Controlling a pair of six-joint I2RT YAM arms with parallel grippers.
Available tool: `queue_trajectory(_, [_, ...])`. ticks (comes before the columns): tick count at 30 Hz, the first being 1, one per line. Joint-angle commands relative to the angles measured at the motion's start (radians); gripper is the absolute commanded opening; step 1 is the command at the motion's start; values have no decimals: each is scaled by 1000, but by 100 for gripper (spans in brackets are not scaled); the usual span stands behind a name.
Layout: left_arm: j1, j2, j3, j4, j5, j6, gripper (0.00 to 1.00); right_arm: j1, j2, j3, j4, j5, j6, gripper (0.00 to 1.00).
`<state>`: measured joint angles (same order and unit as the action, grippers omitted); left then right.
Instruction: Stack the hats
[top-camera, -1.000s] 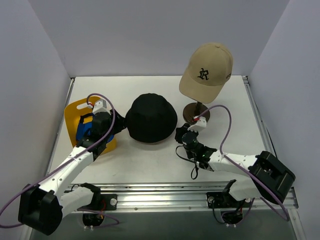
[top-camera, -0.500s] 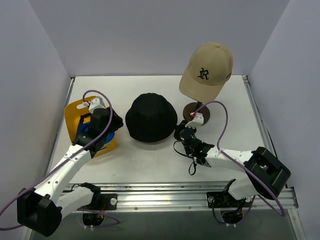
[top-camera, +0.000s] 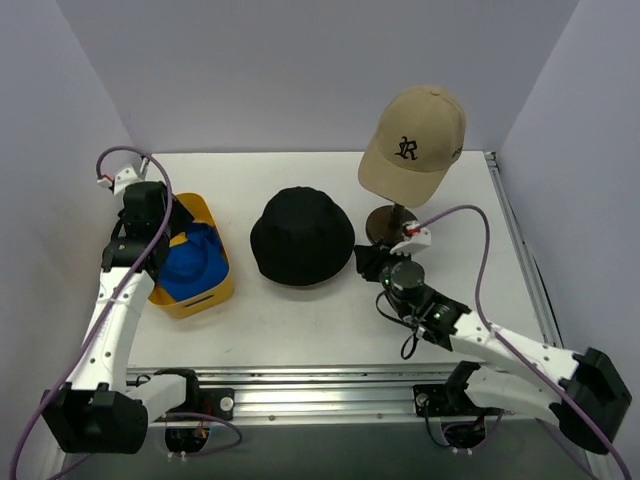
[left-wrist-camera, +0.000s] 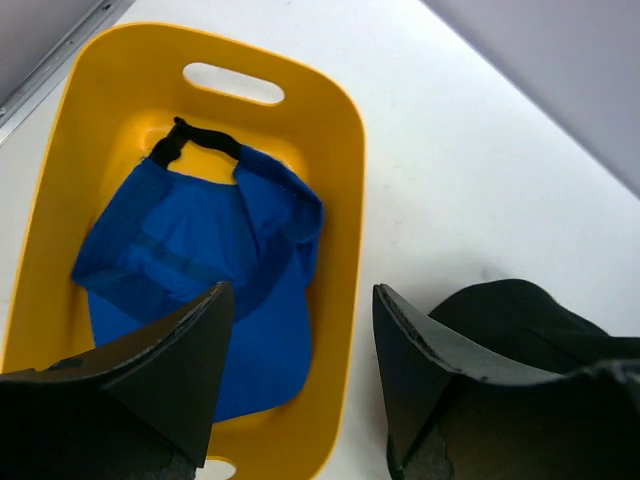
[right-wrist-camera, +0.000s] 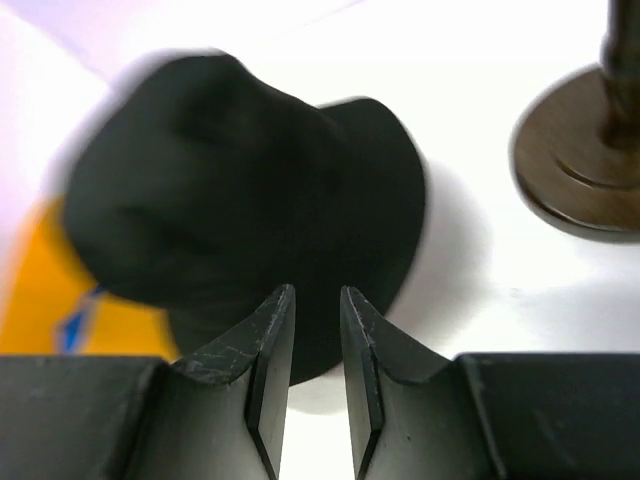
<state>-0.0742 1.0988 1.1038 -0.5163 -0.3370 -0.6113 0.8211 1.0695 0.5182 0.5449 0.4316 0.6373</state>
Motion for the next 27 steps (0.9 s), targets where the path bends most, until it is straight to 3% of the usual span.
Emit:
queue_trajectory(1, [33,90,86,-39,121,70,66,36,-182,-55,-89,-36,27,22])
queue_trajectory(4, [31,203,146,-89,113,108,66,46,-293,-89,-120,-93,35,23])
queue_trajectory(10, [42,335,91,-5,219,128,65,61,-423,-90,-194,-100,22,23])
queue_trajectory(15, [42,391,-1,50,188,78,63,70,-480,-83,-226,-83,13,24])
queue_trajectory(23, [40,542,21,73,197,55,54,90,-523,-61,-270,-76,12,24])
queue_trajectory(26, [40,588,24,75,165,38,43,92,-543,-50,-302,-59,4,24])
queue_trajectory(27, [42,593,24,75,158,32,27,95,-552,-47,-309,-56,1,24])
